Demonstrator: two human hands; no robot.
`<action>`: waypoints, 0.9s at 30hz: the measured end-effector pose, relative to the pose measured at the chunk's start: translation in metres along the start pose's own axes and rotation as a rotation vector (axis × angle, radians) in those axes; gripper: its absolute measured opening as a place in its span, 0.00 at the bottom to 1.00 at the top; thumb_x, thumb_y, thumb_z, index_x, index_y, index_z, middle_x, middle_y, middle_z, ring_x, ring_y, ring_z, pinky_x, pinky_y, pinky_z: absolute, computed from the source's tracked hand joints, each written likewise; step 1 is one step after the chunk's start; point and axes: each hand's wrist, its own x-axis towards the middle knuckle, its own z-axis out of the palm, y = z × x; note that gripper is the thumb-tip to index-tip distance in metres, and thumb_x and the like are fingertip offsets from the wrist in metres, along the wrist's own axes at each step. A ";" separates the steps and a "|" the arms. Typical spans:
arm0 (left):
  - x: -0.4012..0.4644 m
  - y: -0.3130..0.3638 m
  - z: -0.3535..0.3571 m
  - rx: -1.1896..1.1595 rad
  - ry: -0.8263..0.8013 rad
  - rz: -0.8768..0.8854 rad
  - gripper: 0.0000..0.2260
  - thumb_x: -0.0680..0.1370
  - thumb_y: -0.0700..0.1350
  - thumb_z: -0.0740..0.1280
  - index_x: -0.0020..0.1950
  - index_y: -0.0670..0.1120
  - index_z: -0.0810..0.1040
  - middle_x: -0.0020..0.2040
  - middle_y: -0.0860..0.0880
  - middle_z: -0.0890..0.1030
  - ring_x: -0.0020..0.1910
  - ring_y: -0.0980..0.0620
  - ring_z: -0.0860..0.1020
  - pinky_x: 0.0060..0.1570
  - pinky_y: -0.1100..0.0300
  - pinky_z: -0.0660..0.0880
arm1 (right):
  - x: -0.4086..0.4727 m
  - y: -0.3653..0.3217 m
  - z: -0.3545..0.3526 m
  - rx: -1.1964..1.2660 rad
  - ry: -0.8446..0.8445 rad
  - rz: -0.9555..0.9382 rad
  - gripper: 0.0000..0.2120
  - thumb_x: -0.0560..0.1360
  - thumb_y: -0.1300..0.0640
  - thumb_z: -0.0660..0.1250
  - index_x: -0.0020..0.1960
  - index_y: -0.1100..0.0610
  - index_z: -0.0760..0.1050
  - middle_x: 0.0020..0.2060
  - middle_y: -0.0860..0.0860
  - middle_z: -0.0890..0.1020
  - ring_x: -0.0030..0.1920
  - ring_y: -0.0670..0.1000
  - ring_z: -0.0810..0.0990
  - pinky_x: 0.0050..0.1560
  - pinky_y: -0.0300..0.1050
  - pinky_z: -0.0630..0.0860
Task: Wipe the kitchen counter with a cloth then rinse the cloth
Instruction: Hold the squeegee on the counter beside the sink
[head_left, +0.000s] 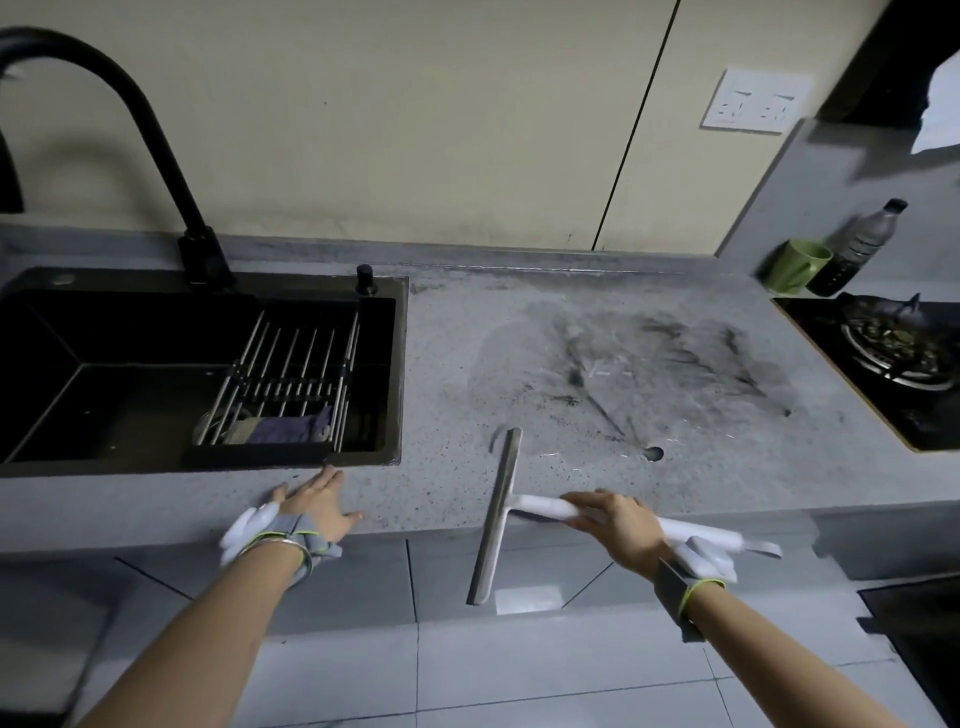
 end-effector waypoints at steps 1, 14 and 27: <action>0.000 0.000 0.000 0.010 -0.005 0.001 0.35 0.78 0.63 0.56 0.78 0.49 0.47 0.79 0.52 0.45 0.76 0.52 0.55 0.73 0.48 0.49 | 0.005 -0.003 0.001 -0.002 -0.003 -0.019 0.15 0.77 0.45 0.62 0.63 0.42 0.73 0.53 0.48 0.79 0.53 0.51 0.77 0.53 0.44 0.68; 0.004 0.001 -0.008 0.016 -0.084 0.008 0.29 0.81 0.55 0.52 0.78 0.47 0.46 0.79 0.51 0.43 0.77 0.52 0.49 0.74 0.47 0.46 | 0.060 -0.067 0.014 0.011 -0.068 -0.175 0.15 0.78 0.47 0.61 0.64 0.42 0.72 0.53 0.49 0.78 0.54 0.52 0.76 0.52 0.44 0.63; 0.005 0.002 0.000 -0.001 -0.021 0.003 0.30 0.81 0.56 0.54 0.78 0.47 0.47 0.79 0.51 0.45 0.77 0.55 0.49 0.74 0.49 0.46 | 0.074 -0.105 0.021 0.071 -0.055 -0.200 0.15 0.77 0.48 0.62 0.63 0.43 0.73 0.54 0.50 0.79 0.55 0.53 0.76 0.57 0.46 0.66</action>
